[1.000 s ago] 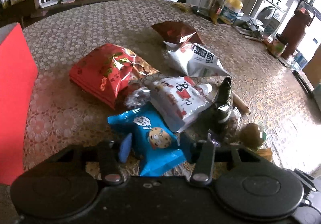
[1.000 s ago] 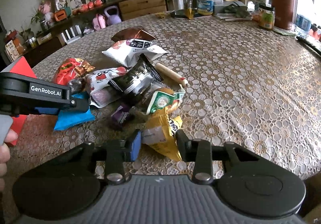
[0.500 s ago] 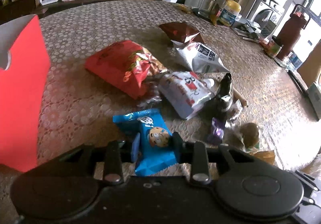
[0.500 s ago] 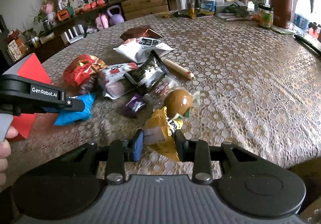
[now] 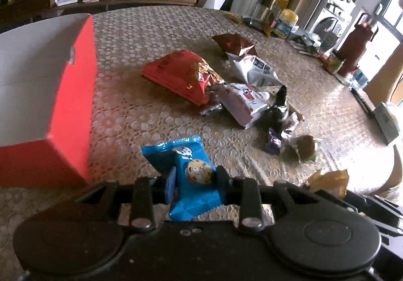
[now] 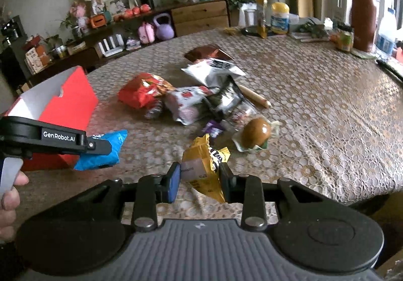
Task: Organize snacks
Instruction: 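Carry the blue packet and yellow bag into the red shoebox with both grippers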
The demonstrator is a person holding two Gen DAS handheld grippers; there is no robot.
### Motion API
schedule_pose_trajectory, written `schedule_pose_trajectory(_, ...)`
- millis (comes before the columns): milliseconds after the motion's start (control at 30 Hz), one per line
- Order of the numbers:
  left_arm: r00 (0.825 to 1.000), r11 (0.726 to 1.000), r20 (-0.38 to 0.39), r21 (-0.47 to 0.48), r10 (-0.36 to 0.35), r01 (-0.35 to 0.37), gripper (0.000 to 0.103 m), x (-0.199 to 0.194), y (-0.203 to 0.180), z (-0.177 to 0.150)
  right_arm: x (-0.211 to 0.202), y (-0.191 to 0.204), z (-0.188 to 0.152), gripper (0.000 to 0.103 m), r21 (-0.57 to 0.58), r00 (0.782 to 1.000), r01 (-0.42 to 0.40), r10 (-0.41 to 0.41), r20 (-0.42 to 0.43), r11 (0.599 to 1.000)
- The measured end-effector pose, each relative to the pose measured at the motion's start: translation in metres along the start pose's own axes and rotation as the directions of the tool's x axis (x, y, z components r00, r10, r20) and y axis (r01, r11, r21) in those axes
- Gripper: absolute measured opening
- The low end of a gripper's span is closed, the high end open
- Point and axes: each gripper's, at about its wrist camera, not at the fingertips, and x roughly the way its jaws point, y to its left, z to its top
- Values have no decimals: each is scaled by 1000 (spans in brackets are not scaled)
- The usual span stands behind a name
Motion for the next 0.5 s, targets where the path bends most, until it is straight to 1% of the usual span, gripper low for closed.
schedule_pose_trajectory(133,1000,1000,23,-6,-15,15,30,-21,7,-2,-13,17,7,32,-29,1000,-19,19,18,999)
schedule_pose_trajectory(267,998,1000,57,8,-27,26,30,-44,12,0,-25,34,16,32,-63,998,-33,36,41,997)
schedule_pose_trajectory(500,993,1000,116,19,-27,25,30,-81,25,9,-36,65,36,32,-108,994,-77,84,66,991)
